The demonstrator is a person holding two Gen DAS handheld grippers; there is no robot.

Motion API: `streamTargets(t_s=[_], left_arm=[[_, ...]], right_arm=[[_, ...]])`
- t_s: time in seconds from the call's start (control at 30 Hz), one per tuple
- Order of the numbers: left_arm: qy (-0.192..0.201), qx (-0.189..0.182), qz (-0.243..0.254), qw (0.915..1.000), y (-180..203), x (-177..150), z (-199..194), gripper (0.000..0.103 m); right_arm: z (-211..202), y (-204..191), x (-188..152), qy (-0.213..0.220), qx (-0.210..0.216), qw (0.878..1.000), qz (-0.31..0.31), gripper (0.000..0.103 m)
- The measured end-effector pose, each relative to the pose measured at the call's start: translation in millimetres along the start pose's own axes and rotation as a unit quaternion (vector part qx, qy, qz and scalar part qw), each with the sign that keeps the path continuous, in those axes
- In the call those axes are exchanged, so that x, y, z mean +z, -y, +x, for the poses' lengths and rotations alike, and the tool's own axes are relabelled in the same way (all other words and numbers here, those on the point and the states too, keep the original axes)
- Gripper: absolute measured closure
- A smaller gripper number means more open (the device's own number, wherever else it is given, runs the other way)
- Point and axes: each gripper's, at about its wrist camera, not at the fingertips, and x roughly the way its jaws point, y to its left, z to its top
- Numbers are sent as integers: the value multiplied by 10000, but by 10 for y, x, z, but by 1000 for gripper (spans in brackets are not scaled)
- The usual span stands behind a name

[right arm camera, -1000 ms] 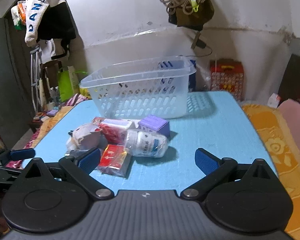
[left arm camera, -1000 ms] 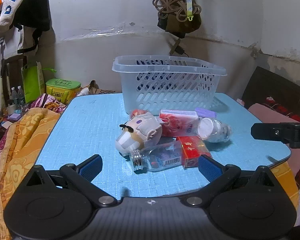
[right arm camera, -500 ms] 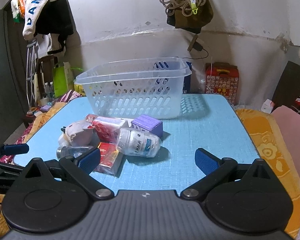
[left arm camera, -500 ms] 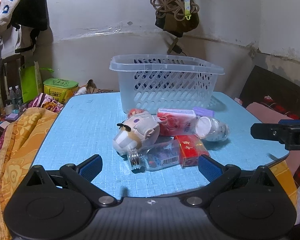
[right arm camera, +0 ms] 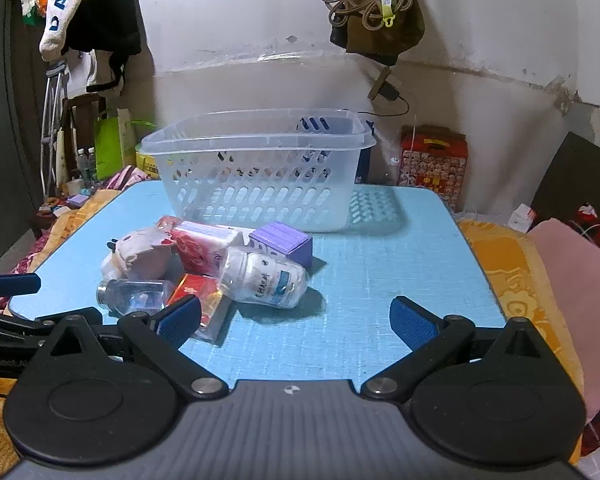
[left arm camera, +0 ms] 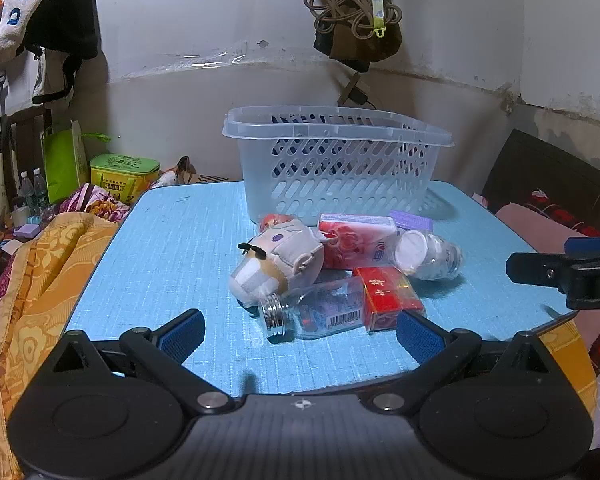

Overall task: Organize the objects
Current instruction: 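Move both grippers toward the pile of items beside the basket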

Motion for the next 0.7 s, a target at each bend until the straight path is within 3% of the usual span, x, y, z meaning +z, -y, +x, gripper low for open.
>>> streamTargets(t_s=[0.7], left_arm=[[-12, -91, -23, 10000, -15, 14, 20, 0]], right_arm=[[10, 30, -3, -76, 117, 9999, 97, 0]])
